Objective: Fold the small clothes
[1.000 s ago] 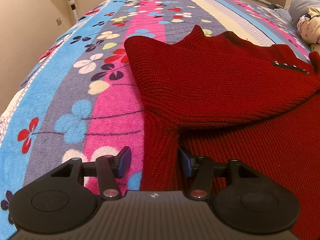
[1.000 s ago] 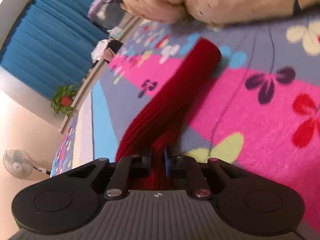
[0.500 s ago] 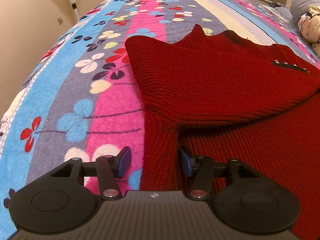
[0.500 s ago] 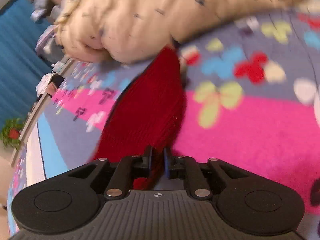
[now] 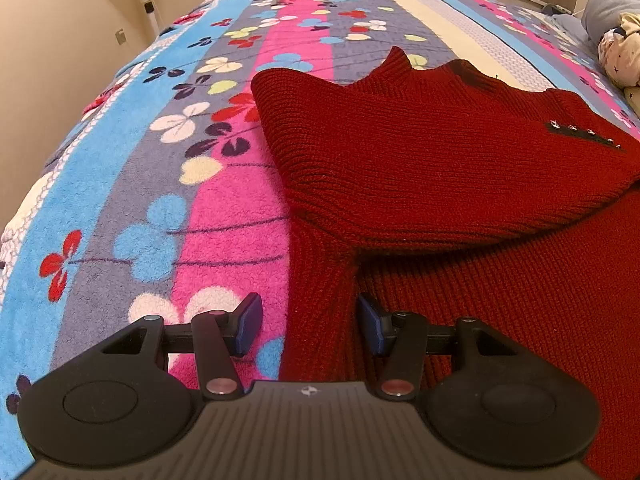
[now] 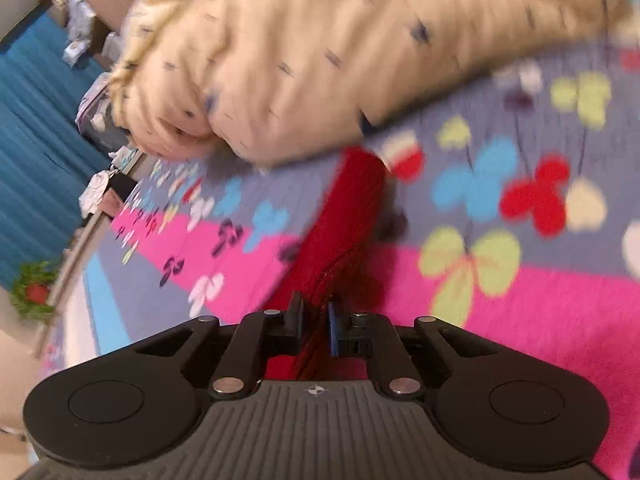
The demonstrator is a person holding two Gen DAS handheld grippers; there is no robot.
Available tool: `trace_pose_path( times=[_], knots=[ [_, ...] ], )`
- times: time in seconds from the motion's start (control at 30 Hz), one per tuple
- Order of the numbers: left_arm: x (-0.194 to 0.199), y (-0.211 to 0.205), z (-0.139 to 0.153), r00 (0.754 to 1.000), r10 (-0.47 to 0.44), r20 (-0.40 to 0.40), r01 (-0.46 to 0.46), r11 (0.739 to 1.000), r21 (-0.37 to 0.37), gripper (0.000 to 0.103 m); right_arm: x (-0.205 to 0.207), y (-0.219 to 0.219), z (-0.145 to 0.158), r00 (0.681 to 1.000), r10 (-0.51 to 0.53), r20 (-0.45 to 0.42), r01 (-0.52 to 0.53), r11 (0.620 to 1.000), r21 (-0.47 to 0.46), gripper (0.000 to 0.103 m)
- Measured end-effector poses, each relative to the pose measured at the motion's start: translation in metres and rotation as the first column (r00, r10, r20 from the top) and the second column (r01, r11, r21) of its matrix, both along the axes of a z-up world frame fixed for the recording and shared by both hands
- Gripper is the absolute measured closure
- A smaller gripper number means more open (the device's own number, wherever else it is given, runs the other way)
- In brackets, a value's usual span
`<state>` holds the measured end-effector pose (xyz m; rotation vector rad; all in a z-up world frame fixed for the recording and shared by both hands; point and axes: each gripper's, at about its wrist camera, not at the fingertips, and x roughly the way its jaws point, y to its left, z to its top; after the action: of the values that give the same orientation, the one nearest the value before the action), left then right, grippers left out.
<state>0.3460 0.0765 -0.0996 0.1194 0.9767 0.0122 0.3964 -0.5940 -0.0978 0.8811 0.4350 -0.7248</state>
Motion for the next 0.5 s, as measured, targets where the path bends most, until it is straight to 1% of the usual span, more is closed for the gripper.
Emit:
trace_pose_path(
  times=[0.07,0.1,0.13,0.17,0.2,0.23,0.27,0.3,0.33,0.37,0.4,0.43,0.47,0.5],
  knots=[
    [0.0,0.0,0.0,1.0,0.002,-0.001,-0.002,1.0,-0.001,0.045,0.02,0.032,0.028,0.999,0.029,-0.041,-0.035,0.988,-0.149,0.092],
    [0.0,0.0,0.0,1.0,0.002,-0.001,-0.002,1.0,-0.002,0.045,0.031,0.054,0.044,0.997,0.071,-0.039,-0.078,0.973,-0.217,0.092],
    [0.0,0.0,0.0,1.0,0.003,-0.001,-0.003,1.0,-0.002,0.045,0.04,0.08,0.062,0.99,0.135,-0.027,-0.137,0.949,-0.284,0.092],
    [0.0,0.0,0.0,1.0,0.004,-0.003,-0.004,1.0,-0.004,0.045,0.048,0.109,0.078,0.976,0.216,-0.015,-0.207,0.913,-0.352,0.092],
    [0.001,0.001,0.0,1.0,0.006,-0.005,-0.006,1.0,-0.007,0.045,0.053,0.144,0.095,0.947,0.32,-0.003,-0.291,0.857,-0.426,0.092],
    [0.001,0.001,0.001,1.0,0.008,-0.008,-0.008,1.0,-0.01,0.045,0.055,0.183,0.11,0.898,0.44,0.003,-0.38,0.779,-0.499,0.092],
    [0.001,0.002,0.002,1.0,0.009,-0.014,-0.009,1.0,-0.014,0.045,0.053,0.224,0.122,0.826,0.564,0.001,-0.467,0.685,-0.56,0.091],
    [0.002,0.004,0.004,1.0,0.012,-0.018,-0.013,1.0,-0.02,0.045,0.05,0.26,0.128,0.748,0.664,-0.015,-0.54,0.595,-0.596,0.09],
    [0.002,0.006,0.005,1.0,0.02,-0.024,-0.02,0.999,-0.032,0.045,0.045,0.297,0.131,0.647,0.761,-0.045,-0.621,0.492,-0.61,0.086],
    [0.002,0.01,0.008,0.999,0.033,-0.032,-0.034,0.998,-0.048,0.045,0.04,0.33,0.127,0.55,0.832,-0.076,-0.696,0.406,-0.592,0.082],
    [0.002,0.013,0.009,0.998,0.043,-0.035,-0.045,0.997,-0.061,0.045,0.035,0.36,0.118,0.443,0.891,-0.101,-0.776,0.325,-0.54,0.066],
    [0.001,0.016,0.012,0.998,0.054,-0.036,-0.056,0.996,-0.071,0.045,0.031,0.388,0.103,0.325,0.937,-0.13,-0.858,0.234,-0.458,0.056],
    [0.001,0.019,0.015,0.997,0.064,-0.038,-0.067,0.994,-0.084,0.044,0.027,0.409,0.085,0.23,0.959,-0.166,-0.913,0.154,-0.377,0.048],
    [0.001,0.022,0.017,0.997,0.071,-0.039,-0.075,0.993,-0.096,0.044,0.022,0.43,0.062,0.149,0.963,-0.226,-0.953,0.079,-0.291,0.052]
  ],
)
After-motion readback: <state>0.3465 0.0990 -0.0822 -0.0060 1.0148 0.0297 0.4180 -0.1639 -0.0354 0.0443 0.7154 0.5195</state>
